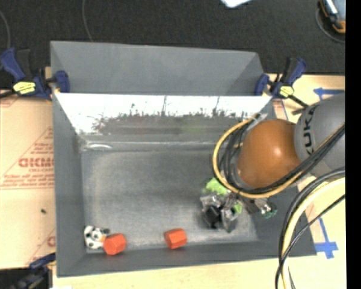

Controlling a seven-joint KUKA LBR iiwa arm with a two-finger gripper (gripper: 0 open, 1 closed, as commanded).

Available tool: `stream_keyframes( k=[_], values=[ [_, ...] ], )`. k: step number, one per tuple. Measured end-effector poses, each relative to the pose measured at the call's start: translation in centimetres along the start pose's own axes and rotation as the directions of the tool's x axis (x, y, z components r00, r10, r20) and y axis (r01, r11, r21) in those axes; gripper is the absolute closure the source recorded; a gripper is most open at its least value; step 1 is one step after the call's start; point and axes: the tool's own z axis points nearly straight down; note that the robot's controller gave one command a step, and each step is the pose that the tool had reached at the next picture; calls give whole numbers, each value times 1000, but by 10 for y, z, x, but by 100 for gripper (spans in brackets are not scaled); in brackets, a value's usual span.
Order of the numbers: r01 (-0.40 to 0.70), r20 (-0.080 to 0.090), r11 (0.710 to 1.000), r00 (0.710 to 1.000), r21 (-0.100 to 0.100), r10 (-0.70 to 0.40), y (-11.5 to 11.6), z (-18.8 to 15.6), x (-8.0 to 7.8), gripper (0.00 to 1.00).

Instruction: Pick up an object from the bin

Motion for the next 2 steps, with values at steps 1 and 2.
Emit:
stream_keyframes(
  k=[1,2],
  values=[
    [30,-2,1000,1000,1,-30,-3,-2,5,100],
    [36,6,999,999,3,-36,-22,0,12,100]
  ],
)
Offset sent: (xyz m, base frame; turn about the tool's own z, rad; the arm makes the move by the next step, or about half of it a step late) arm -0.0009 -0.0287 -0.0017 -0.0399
